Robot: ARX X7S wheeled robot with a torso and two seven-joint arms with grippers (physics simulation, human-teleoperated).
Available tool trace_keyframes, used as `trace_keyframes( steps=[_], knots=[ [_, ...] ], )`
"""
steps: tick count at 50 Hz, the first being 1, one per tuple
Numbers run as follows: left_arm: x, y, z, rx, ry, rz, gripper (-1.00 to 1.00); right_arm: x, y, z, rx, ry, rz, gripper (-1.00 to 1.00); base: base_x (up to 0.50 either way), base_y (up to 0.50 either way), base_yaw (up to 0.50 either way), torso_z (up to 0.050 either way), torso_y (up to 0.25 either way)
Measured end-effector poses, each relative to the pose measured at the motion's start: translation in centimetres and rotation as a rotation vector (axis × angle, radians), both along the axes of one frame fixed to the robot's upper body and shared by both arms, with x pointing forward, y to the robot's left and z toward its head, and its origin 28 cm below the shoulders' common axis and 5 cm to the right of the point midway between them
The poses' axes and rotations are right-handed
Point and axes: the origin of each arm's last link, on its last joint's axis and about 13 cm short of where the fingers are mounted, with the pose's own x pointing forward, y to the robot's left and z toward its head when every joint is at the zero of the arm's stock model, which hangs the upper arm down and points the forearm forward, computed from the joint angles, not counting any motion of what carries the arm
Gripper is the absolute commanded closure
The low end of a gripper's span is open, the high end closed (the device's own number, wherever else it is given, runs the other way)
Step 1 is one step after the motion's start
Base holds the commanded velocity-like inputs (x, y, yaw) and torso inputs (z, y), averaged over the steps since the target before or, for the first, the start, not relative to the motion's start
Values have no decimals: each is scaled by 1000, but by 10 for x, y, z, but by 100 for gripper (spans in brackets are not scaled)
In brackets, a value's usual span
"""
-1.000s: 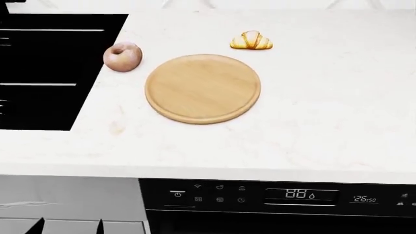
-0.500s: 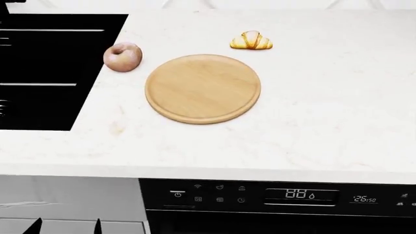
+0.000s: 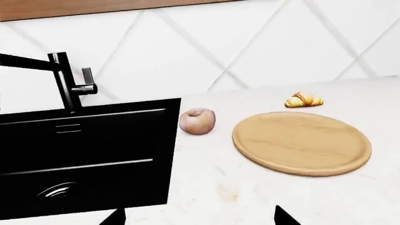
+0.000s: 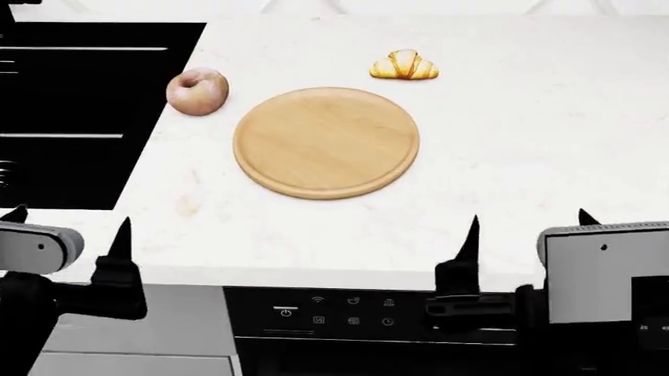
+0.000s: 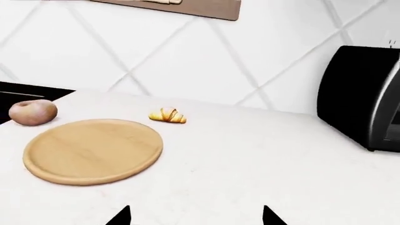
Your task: Place the pastries on the plates.
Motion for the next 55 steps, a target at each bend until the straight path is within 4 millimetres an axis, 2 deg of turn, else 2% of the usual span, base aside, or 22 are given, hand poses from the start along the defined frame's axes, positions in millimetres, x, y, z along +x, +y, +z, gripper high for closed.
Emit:
trace_keyframes(
  steps=[11,25,38,55],
  knots=[
    [9,13,27,64,42,-3,-100,2,-18,34,-18,86,28,-100,251,0,0,0,0],
    [8,21,46,85,66,-10,-100,-1,-30,54,-40,138,43,-100,500,-5,0,0,0],
    [5,22,53,89,76,-18,-100,-5,-34,62,-45,167,63,-100,500,-160,0,0,1],
    [4,27,59,101,79,-15,-100,-2,-32,57,-65,208,98,-100,500,-9,0,0,1]
  ],
)
